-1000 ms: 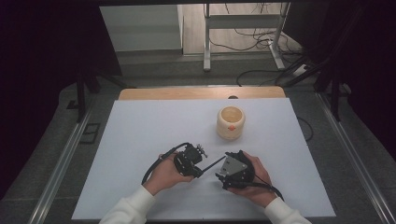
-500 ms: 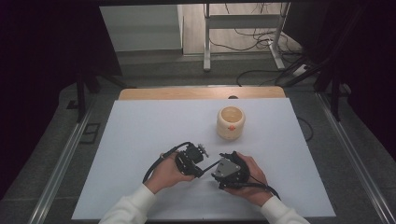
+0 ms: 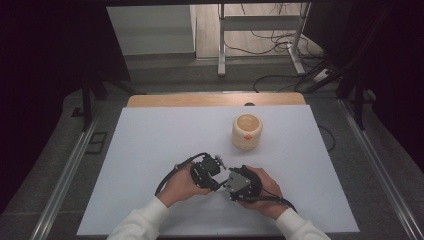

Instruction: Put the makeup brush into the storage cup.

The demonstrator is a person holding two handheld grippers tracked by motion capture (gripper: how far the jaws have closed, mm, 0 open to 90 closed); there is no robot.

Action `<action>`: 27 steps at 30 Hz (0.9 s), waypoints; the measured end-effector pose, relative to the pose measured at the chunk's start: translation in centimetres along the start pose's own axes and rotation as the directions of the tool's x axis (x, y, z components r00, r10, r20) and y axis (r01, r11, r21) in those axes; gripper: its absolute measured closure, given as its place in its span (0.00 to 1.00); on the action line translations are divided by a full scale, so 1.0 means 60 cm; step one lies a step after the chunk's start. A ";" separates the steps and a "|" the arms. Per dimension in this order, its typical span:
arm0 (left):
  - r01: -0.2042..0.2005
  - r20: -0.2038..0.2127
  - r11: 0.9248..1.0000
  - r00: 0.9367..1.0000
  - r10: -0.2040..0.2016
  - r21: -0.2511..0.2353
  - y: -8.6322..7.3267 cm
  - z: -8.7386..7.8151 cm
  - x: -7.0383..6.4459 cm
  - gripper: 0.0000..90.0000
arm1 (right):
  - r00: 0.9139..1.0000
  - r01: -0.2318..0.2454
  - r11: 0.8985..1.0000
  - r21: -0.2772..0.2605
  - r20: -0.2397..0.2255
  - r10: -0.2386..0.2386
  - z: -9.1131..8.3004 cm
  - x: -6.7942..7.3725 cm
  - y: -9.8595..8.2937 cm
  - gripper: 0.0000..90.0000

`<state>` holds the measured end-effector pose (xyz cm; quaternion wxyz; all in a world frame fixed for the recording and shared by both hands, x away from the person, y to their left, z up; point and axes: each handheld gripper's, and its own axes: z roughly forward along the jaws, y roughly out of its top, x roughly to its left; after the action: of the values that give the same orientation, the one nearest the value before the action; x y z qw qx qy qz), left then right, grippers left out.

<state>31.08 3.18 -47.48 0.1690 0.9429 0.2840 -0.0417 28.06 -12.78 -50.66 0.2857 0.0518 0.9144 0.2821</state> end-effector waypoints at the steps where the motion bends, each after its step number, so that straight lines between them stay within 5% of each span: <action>1: 0.002 0.002 1.000 1.000 -0.002 -0.003 0.000 0.000 0.000 0.93 | 1.000 0.009 1.000 0.004 -0.008 -0.009 0.001 0.001 0.001 0.51; 13: -0.010 0.016 0.999 1.000 0.010 -0.049 0.000 -0.005 -0.003 0.93 | 0.995 0.087 0.996 0.030 -0.050 -0.085 0.010 0.004 -0.001 0.77; 16: -0.003 0.017 0.995 1.000 0.005 -0.098 -0.003 -0.015 0.000 0.93 | 0.993 0.110 0.993 0.035 -0.037 -0.109 0.008 0.007 0.000 0.84; 17: -0.002 0.015 0.993 1.000 0.004 -0.120 -0.004 -0.020 0.002 0.93 | 0.998 0.055 0.998 0.021 -0.033 -0.054 0.009 0.013 0.001 0.86; 18: 0.000 0.011 0.991 1.000 0.001 -0.137 -0.005 -0.023 0.003 0.92 | 0.993 0.118 0.993 0.029 -0.035 -0.117 0.007 0.007 0.001 0.89; 23: 0.014 0.011 0.969 1.000 -0.011 -0.248 -0.010 -0.039 0.008 0.87 | 0.991 0.136 0.990 0.021 -0.016 -0.136 -0.001 0.006 0.006 0.94; 27: -0.022 -0.017 0.961 1.000 0.018 -0.276 -0.012 -0.043 0.007 0.75 | 0.992 0.125 0.992 0.015 -0.001 -0.125 -0.004 0.003 0.006 0.94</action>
<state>30.98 4.87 -45.34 0.2970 0.9133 0.2785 0.0070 27.73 -12.54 -50.38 0.3024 -0.0036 0.9179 0.2570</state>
